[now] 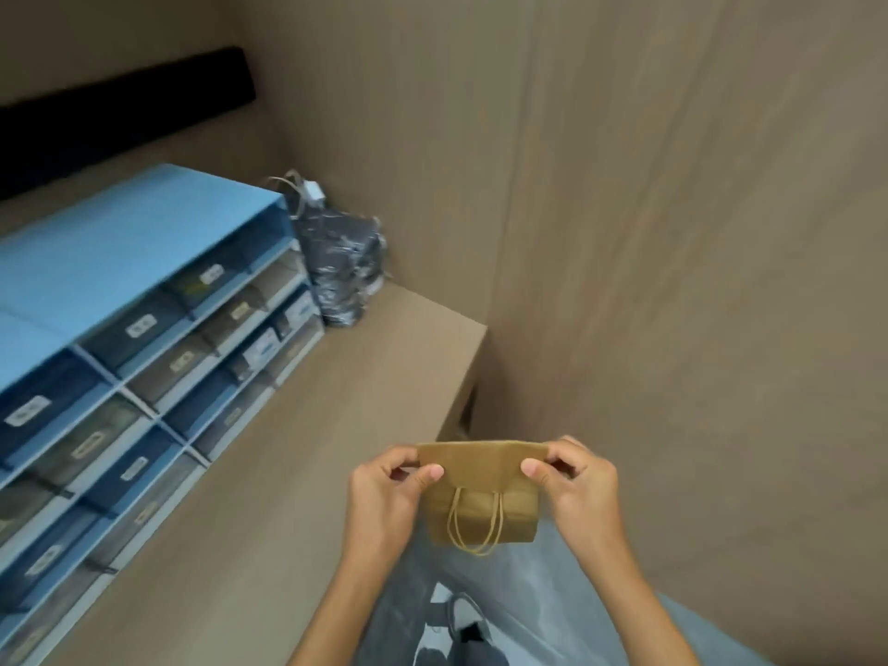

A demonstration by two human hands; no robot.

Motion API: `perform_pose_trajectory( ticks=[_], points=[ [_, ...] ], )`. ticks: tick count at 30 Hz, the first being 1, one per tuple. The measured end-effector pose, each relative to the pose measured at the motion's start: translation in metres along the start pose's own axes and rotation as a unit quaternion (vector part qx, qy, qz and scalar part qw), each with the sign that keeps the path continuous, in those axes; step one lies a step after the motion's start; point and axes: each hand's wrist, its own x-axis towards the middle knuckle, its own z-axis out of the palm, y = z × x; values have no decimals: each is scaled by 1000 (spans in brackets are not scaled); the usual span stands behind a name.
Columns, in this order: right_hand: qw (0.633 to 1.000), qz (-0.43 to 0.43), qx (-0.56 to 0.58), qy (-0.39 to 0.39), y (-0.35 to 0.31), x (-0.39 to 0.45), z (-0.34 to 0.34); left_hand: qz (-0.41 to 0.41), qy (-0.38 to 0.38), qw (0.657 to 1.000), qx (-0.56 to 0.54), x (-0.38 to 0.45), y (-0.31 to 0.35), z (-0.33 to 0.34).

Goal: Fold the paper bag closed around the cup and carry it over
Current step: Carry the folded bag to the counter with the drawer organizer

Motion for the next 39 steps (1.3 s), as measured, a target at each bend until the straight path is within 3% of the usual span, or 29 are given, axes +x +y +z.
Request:
perform_pose_trajectory(
  ticks=[8, 13, 17, 28, 39],
  points=[
    [966, -79, -23, -245, -9, 122, 101, -52, 222, 974, 10, 48, -13, -50],
    [911, -114, -31, -396, -18, 140, 175, -79, 334, 939, 14, 36, -35, -92],
    [875, -111, -32, -469, -19, 128, 222, -88, 398, 913, 13, 20, -52, -120],
    [859, -96, -33, -503, -11, 103, 279, -136, 443, 886, 6, -2, -84, -150],
    [844, -78, -10, -530, 1, 134, 304, -146, 476, 867, 30, 27, -85, -144]
  ],
)
